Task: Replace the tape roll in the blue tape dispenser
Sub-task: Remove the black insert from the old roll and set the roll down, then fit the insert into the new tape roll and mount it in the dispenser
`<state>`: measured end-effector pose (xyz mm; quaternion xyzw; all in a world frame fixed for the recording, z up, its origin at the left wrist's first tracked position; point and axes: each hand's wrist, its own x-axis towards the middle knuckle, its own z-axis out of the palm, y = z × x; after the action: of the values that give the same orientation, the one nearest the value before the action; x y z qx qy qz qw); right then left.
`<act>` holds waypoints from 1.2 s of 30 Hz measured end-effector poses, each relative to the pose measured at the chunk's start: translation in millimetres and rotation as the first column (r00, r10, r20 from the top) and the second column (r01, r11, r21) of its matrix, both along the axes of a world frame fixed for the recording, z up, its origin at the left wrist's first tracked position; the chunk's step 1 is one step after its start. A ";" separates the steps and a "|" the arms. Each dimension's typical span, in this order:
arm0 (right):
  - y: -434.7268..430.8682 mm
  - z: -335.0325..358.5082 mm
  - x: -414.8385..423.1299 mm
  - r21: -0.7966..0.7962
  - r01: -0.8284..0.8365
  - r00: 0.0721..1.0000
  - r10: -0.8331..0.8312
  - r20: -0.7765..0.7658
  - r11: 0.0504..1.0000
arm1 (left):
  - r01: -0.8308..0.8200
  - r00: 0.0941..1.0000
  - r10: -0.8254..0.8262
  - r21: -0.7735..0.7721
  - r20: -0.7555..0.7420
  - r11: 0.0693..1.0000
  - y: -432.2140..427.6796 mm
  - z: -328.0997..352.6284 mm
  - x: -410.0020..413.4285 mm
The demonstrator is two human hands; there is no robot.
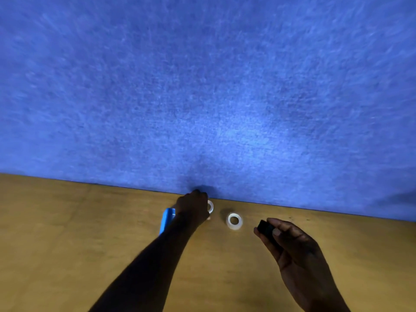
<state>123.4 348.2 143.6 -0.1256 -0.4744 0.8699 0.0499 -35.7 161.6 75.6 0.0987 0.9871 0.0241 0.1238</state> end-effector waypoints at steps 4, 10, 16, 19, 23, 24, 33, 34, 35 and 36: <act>2.3 0.2 -2.0 -0.006 -0.004 1.000 0.005 0.023 1.000 | -0.047 0.999 0.046 0.045 0.028 0.998 0.4 -7.4 2.8; -4.9 3.1 -5.1 -0.010 -0.004 0.999 0.005 0.039 1.000 | -0.027 0.998 0.023 0.080 0.057 0.996 -0.7 -7.7 3.5; -14.9 3.1 -6.7 0.006 -0.018 0.999 0.018 0.038 1.000 | 0.002 1.000 -0.002 0.224 -0.004 0.975 -7.6 15.2 15.1; -23.2 4.1 -10.3 0.027 -0.002 0.999 0.001 0.038 1.000 | -0.080 0.989 0.139 0.625 -0.047 0.777 -9.4 40.9 41.2; -39.1 3.0 -17.4 0.117 0.011 0.998 -0.018 0.061 0.993 | -0.241 0.970 0.041 0.933 0.239 0.266 -9.0 55.8 90.4; -42.3 2.3 -19.2 0.154 0.000 0.998 -0.011 0.068 0.988 | -0.238 0.969 -0.009 0.948 0.245 0.212 -9.8 55.0 100.0; -66.3 -4.4 -23.3 0.387 -0.147 0.989 0.131 0.068 0.910 | -0.154 0.984 0.115 0.976 0.137 0.154 -27.1 48.1 113.1; -67.5 -6.1 -24.0 0.388 -0.170 0.985 0.160 0.059 0.906 | -0.176 0.979 0.126 0.973 0.158 0.147 -29.0 46.1 111.9; -67.8 -8.6 -25.1 0.375 -0.189 0.982 0.185 0.048 0.907 | -0.204 0.973 0.142 0.970 0.185 0.136 -30.7 44.0 110.9; -66.1 -11.9 -27.2 0.355 -0.189 0.982 0.185 0.045 0.916 | -0.239 0.963 0.157 0.964 0.220 0.115 -32.1 42.3 109.6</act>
<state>96.2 282.1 131.7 -0.0730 -0.6346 0.7693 -0.0140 73.8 129.5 117.8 0.0226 0.7300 0.6808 0.0561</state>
